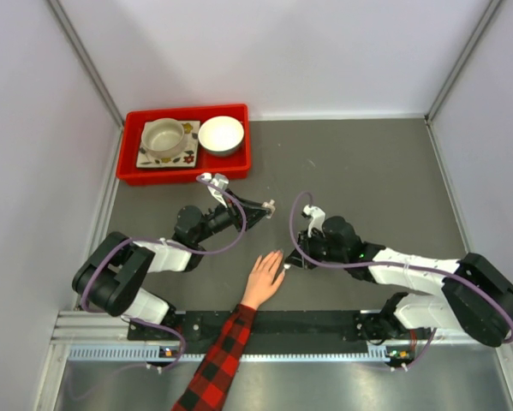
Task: Paint the nails
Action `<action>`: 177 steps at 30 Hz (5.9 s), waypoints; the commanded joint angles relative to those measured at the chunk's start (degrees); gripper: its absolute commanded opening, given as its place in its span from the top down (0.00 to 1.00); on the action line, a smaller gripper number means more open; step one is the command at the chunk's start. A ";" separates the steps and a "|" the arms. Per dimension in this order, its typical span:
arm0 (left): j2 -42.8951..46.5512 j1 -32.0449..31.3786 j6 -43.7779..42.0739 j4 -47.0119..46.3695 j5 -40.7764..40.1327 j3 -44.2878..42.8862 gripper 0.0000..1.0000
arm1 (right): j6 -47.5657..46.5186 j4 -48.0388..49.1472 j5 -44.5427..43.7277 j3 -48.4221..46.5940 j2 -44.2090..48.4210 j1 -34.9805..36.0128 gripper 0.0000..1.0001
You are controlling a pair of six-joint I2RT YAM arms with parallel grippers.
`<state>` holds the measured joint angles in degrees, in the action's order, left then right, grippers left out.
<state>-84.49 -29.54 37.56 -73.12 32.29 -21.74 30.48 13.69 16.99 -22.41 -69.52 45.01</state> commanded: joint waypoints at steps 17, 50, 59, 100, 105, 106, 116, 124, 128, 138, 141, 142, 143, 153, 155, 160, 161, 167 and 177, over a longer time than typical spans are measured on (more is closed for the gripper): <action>1.70 -0.25 -0.56 -14.07 1.28 -1.91 1.00 | 0.19 2.39 0.85 -0.53 2.10 0.86 1.00; 1.87 -0.17 -0.30 -13.45 1.63 -2.26 1.00 | -0.33 -1.04 -0.56 -2.63 1.76 0.87 1.00; 2.31 -0.17 -0.73 -13.10 1.72 -2.08 1.00 | -0.07 0.11 -0.20 -3.69 -0.36 0.86 1.00; 4.07 -0.26 -1.88 -10.64 2.07 -2.26 1.00 | -2.00 -2.18 -3.99 -5.36 -3.26 0.86 1.00; 4.24 -0.25 -1.96 -10.29 2.07 -2.26 1.00 | -2.09 -1.92 -4.25 -5.62 -3.87 0.87 1.00; 4.33 -0.26 -2.05 -10.02 2.07 -2.26 1.00 | -2.18 -2.00 -4.34 -5.62 -3.79 0.86 1.00; 4.42 -0.26 -2.14 -9.76 2.07 -2.26 1.00 | -1.92 -1.65 -1.44 -4.74 -1.15 0.86 1.00; 4.24 -0.26 -1.79 -10.02 2.07 -2.35 1.00 | -0.78 -2.62 0.84 -3.87 1.05 0.95 1.00; 4.68 -0.25 -1.70 -9.94 2.16 -2.17 1.00 | -0.16 -2.53 0.24 -3.16 1.05 1.04 1.00; 4.60 -0.26 -1.70 -9.76 2.16 -2.26 1.00 | 0.28 -5.43 -1.35 -3.34 2.46 1.66 1.00; 4.42 -0.17 -1.53 -9.93 2.16 -2.17 1.00 | 0.11 -6.31 -1.44 -3.95 1.49 1.66 1.00; 4.51 -0.17 -1.53 -9.93 2.16 -2.17 1.00 | 0.19 -6.31 -1.35 -3.87 1.05 1.66 1.00; 4.59 -0.25 -1.70 -9.85 2.07 -2.08 1.00 | 0.11 -5.79 -1.44 -3.78 0.88 1.74 1.00; 4.68 -0.25 -1.96 -9.49 2.16 -2.26 1.00 | 0.19 -3.59 -1.26 -3.43 -1.06 1.66 1.00; 4.68 -0.17 -1.88 -9.41 2.25 -2.17 1.00 | 0.02 -3.67 -1.52 -3.60 -1.50 1.66 1.00; 4.68 -0.25 -1.97 -9.32 2.34 -2.17 1.00 | -0.33 -3.67 -2.67 -4.13 -1.76 1.66 1.00; 4.68 -0.17 -2.05 -9.23 2.34 -2.26 1.00 | -0.51 -3.85 -3.10 -4.22 -1.85 1.66 1.00; 4.86 -0.26 -2.14 -9.06 2.34 -2.52 1.00 | -1.12 -4.55 -3.90 -5.27 -2.47 1.74 1.00; 5.39 -0.25 -2.58 -8.27 2.51 -2.52 1.00 | -1.74 -3.85 -4.25 -6.24 -4.05 1.66 1.00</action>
<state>-81.45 -29.58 35.99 -73.30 33.67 -22.41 30.00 7.66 13.47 -25.63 -72.79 45.74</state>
